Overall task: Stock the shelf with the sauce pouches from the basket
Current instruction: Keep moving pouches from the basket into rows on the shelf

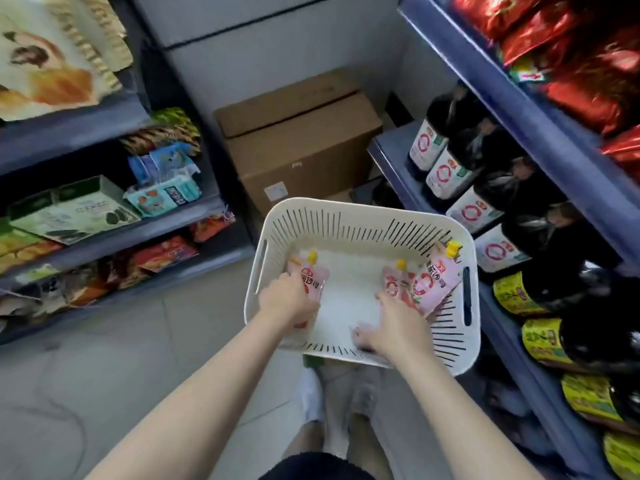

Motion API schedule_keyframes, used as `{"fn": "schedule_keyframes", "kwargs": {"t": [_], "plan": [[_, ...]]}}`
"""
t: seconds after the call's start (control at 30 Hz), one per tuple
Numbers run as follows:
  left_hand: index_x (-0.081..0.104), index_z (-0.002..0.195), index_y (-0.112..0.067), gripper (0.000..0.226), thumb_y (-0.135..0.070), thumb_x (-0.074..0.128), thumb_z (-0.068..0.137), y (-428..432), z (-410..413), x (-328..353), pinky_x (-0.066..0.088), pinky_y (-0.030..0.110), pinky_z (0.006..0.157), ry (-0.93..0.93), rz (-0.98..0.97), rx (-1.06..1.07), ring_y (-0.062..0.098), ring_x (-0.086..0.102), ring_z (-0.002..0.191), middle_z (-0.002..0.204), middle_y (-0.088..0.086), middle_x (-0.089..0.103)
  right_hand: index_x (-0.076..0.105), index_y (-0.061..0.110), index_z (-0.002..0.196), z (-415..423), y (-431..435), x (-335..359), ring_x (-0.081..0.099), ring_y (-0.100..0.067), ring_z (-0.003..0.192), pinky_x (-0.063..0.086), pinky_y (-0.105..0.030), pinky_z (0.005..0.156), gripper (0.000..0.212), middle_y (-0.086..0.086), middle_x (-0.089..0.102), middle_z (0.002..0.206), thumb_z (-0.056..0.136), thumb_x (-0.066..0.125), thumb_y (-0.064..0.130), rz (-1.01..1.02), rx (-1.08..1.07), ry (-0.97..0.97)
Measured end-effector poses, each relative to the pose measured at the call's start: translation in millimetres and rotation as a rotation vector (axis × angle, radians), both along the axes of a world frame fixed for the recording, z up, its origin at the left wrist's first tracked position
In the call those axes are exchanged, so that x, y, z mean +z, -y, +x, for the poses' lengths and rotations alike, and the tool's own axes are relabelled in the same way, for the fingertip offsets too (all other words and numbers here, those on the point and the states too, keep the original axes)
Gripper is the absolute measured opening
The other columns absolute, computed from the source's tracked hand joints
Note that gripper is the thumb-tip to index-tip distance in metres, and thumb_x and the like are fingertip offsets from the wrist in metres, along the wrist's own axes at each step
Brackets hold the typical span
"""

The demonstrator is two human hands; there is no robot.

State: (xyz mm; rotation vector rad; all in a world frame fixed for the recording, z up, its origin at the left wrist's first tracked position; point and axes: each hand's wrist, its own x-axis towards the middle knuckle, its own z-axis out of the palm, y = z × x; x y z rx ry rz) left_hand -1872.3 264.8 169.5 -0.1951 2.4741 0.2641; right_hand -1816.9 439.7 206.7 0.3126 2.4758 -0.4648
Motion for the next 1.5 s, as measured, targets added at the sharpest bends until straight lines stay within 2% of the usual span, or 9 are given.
{"fn": "schedule_keyframes", "kwargs": {"t": [0.17,0.3,0.53,0.73,0.9,1.0,1.13,1.33,1.5], "plan": [[0.033,0.142,-0.003,0.074,-0.032,0.061,0.081,3.3,-14.4,-62.5,0.046,0.041,0.101,0.184,0.057,0.182,0.033,0.055,0.121,0.135,0.015,0.053,0.067,0.023,0.111,-29.1,3.6,-34.2,0.064,-0.025,0.105,0.050,-0.034,0.088,0.031,-0.001,0.067,0.114,0.082,0.069,0.036,0.130,0.026,0.227],[0.015,0.149,-0.001,0.099,-0.028,0.076,0.075,-2.5,-17.6,-91.4,0.032,0.041,0.114,0.249,0.099,0.315,0.034,0.035,0.136,0.147,0.020,0.033,0.070,0.017,0.093,-46.7,-6.7,-50.4,0.064,-0.030,0.097,0.039,-0.030,0.065,0.024,-0.007,0.070,0.102,0.093,0.048,0.007,0.171,0.026,-0.080],[0.040,0.130,-0.005,0.068,-0.035,0.072,0.078,-8.9,-28.6,-111.9,0.048,0.038,0.097,0.250,0.080,0.188,0.032,0.054,0.117,0.129,0.016,0.049,0.043,0.031,0.140,-60.7,-37.0,-104.4,0.033,-0.036,0.136,0.035,-0.042,0.107,0.065,-0.011,0.003,0.159,0.083,0.072,0.021,-0.057,-0.257,-0.096],[0.046,0.116,-0.009,0.075,-0.035,0.089,0.060,-16.9,-25.6,-119.3,0.058,0.042,0.081,0.467,0.243,0.387,0.031,0.068,0.092,0.107,0.010,0.064,0.059,0.021,0.125,-45.4,-34.5,-127.0,0.043,-0.021,0.130,0.031,-0.025,0.108,0.060,-0.007,0.036,0.147,0.073,0.073,-0.006,-0.341,-0.478,-0.230],[0.060,0.112,-0.008,0.040,-0.013,0.079,0.077,-14.2,-31.1,-114.9,0.059,0.045,0.082,0.638,0.465,0.558,0.032,0.072,0.087,0.104,0.015,0.072,0.058,0.021,0.116,-49.7,-28.5,-142.3,0.056,-0.014,0.108,0.048,-0.034,0.096,0.055,-0.004,0.056,0.129,0.072,0.074,-0.007,-0.524,-0.884,-0.340],[0.061,0.111,-0.003,0.029,-0.004,0.070,0.083,-13.9,-27.5,-115.3,0.061,0.035,0.064,0.648,0.615,0.677,0.027,0.071,0.074,0.098,0.015,0.072,0.057,0.015,0.115,-57.2,-22.8,-142.0,0.062,-0.018,0.109,0.047,-0.027,0.090,0.047,-0.009,0.057,0.130,0.077,0.068,-0.009,-0.598,-1.019,-0.401],[0.056,0.117,-0.004,0.041,-0.012,0.075,0.082,-16.9,-30.6,-120.0,0.061,0.037,0.069,0.573,0.712,0.707,0.027,0.073,0.082,0.106,0.015,0.072,0.060,0.009,0.118,-61.1,1.5,-141.7,0.051,-0.016,0.120,0.036,0.000,0.088,0.046,-0.009,0.032,0.149,0.076,0.074,-0.004,-0.564,-0.974,-0.461],[0.049,0.120,-0.005,0.045,-0.012,0.074,0.083,-13.0,-39.7,-112.4,0.060,0.039,0.070,0.443,0.752,0.824,0.028,0.072,0.083,0.102,0.013,0.070,0.024,0.044,0.147,-67.4,7.6,-158.2,0.048,-0.030,0.124,0.051,-0.040,0.094,0.093,-0.007,0.029,0.151,0.078,0.068,0.000,-0.496,-0.587,0.050],[0.045,0.124,-0.008,0.058,-0.019,0.079,0.079,-4.0,-53.5,-107.7,0.060,0.033,0.060,0.323,0.690,0.811,0.025,0.074,0.076,0.108,0.014,0.069,0.033,0.034,0.146,-59.2,-5.8,-162.5,0.046,-0.022,0.125,0.050,-0.027,0.089,0.097,0.003,0.039,0.146,0.069,0.079,-0.003,-0.706,-0.546,0.143]]}}
